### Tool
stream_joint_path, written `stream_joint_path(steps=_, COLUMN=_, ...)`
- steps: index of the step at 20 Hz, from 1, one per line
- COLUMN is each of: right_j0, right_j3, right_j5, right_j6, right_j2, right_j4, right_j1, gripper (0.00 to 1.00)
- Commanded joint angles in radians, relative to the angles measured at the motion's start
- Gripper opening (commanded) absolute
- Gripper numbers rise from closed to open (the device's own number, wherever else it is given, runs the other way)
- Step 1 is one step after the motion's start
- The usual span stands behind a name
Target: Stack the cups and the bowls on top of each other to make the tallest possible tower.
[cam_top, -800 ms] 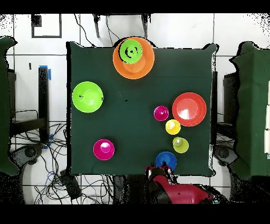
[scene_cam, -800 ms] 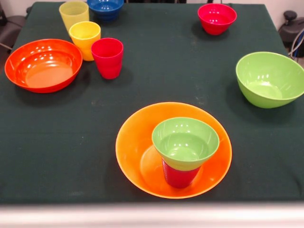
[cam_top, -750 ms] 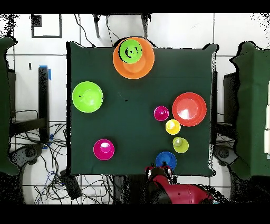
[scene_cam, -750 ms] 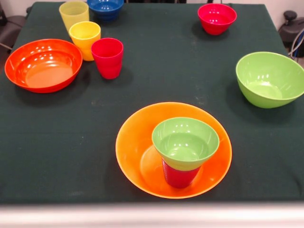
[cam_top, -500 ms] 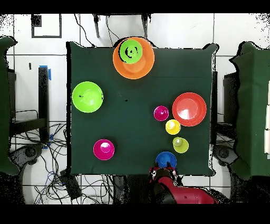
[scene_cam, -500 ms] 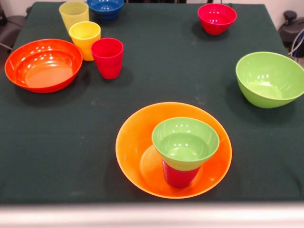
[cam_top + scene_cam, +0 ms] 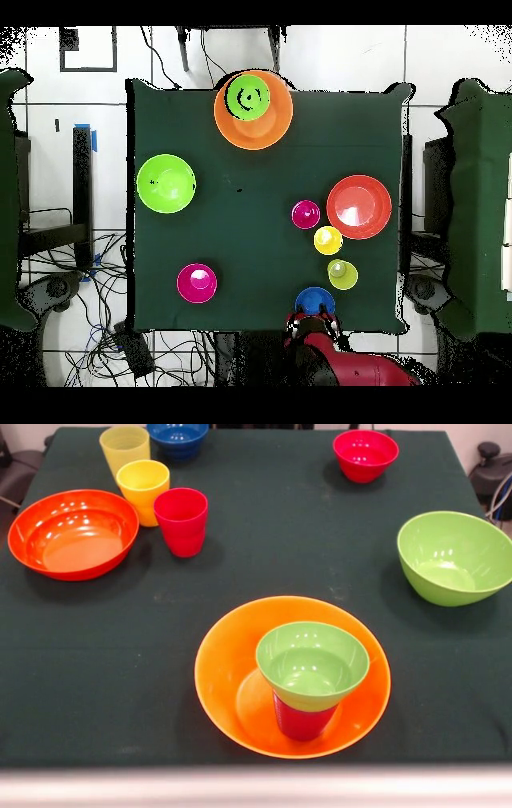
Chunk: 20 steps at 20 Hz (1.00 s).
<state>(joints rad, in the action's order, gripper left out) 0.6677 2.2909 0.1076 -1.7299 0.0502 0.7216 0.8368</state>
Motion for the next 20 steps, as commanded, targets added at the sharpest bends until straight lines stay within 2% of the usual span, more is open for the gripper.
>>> stream_joint_path(steps=1, right_j0=-0.060, right_j3=-0.070, right_j5=-0.127, right_j6=-0.075, right_j2=-0.111, right_j4=-0.030, right_j1=-0.089, gripper=1.00)
stream_joint_path(steps=5, right_j0=-0.092, right_j3=-0.128, right_j5=-0.127, right_j6=-0.089, right_j2=-0.096, right_j4=-0.050, right_j1=-0.152, gripper=1.00)
stream_joint_path(steps=12, right_j0=-0.104, right_j3=-0.170, right_j5=-0.154, right_j6=-0.079, right_j2=-0.116, right_j4=-0.072, right_j1=-0.173, gripper=1.00)
stream_joint_path(steps=20, right_j0=-0.137, right_j3=-0.232, right_j5=-0.110, right_j6=-0.100, right_j2=-0.094, right_j4=-0.072, right_j1=-0.243, gripper=1.00)
